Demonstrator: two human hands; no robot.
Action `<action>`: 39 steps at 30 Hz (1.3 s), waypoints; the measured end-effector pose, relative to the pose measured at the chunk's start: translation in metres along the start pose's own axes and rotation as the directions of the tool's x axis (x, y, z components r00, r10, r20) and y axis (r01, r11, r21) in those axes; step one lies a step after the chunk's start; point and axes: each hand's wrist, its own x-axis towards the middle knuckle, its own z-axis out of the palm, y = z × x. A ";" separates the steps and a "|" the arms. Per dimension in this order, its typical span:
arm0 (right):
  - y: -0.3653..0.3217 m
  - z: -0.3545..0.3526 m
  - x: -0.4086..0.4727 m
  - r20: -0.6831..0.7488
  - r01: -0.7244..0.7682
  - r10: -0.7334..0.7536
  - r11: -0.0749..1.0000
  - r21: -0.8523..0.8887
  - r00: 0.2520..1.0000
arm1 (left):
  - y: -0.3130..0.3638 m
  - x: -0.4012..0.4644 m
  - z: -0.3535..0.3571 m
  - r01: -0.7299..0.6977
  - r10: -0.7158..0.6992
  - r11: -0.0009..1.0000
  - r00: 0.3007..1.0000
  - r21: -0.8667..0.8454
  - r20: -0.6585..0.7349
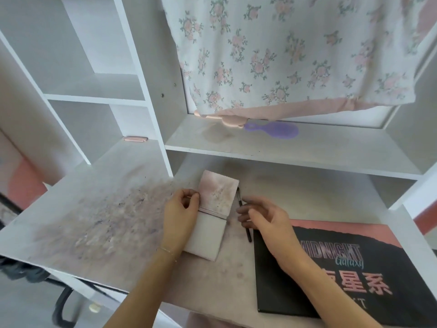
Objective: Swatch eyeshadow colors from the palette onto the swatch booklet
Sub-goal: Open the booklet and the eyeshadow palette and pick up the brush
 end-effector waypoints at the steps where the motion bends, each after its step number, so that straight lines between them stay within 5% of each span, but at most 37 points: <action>1: -0.001 -0.002 0.000 -0.003 0.029 -0.029 0.997 -0.068 1.000 | -0.003 0.002 -0.002 -0.037 0.037 0.996 0.999 0.085 0.012; 6: -0.005 -0.011 0.009 0.052 0.123 -0.112 0.928 -0.353 0.992 | -0.004 0.017 -0.002 -0.115 0.118 0.938 0.993 0.326 0.009; 11: -0.007 -0.020 0.002 0.116 0.180 -0.140 0.846 -0.502 0.983 | 0.001 0.014 -0.003 -0.110 0.117 0.916 0.993 0.386 0.006; 15: -0.012 -0.040 -0.016 0.236 0.243 -0.102 0.659 -0.712 0.966 | 0.015 -0.013 -0.007 -0.321 0.366 0.857 0.930 0.403 -0.037; 21: -0.012 -0.076 -0.060 0.398 0.356 0.069 0.326 -0.876 0.915 | 0.012 -0.079 0.014 -0.598 0.484 0.766 0.777 0.235 0.402; 25: -0.010 -0.088 -0.077 0.409 0.389 0.189 0.135 -0.911 0.893 | 0.004 -0.089 0.028 -0.609 0.442 0.757 0.743 0.237 0.502; 35: -0.024 -0.077 -0.077 0.419 0.414 0.151 0.066 -0.908 0.895 | 0.002 -0.082 0.027 -0.512 0.383 0.843 0.786 0.164 0.486; 39: -0.041 -0.075 -0.071 0.390 0.371 0.111 0.158 -0.915 0.914 | 0.006 -0.085 0.023 -0.379 0.328 0.925 0.818 0.014 0.473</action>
